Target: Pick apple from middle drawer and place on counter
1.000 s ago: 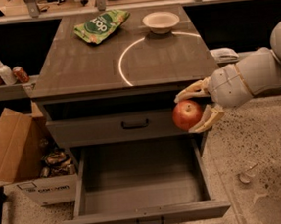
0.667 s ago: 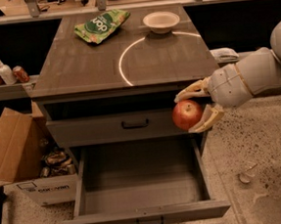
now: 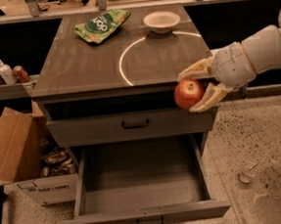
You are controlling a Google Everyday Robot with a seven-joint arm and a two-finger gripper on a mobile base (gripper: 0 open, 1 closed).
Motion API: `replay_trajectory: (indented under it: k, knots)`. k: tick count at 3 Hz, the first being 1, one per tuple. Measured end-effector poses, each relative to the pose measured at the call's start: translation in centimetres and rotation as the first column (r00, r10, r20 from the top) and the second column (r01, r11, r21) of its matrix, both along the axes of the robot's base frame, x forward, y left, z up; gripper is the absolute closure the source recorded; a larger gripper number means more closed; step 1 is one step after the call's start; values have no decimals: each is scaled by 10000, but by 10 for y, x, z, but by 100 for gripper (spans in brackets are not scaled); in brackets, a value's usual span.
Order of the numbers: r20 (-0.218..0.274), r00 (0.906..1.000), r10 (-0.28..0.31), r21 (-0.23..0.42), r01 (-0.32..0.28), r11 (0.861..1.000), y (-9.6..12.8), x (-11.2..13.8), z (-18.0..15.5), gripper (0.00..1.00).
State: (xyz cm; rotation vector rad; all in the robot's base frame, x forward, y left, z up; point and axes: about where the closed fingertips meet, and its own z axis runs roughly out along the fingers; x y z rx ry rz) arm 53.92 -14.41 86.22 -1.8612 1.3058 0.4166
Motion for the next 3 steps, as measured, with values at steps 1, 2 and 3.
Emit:
replay_trajectory:
  k: [1, 2, 3]
  knots:
    - [128, 9986, -505, 325, 500, 9982, -5, 33, 26, 100]
    - [-52, 9964, -844, 775, 845, 9934, -1, 65, 44, 100]
    - [-425, 9960, -782, 1577, 840, 9839, 11, 96, 50, 100]
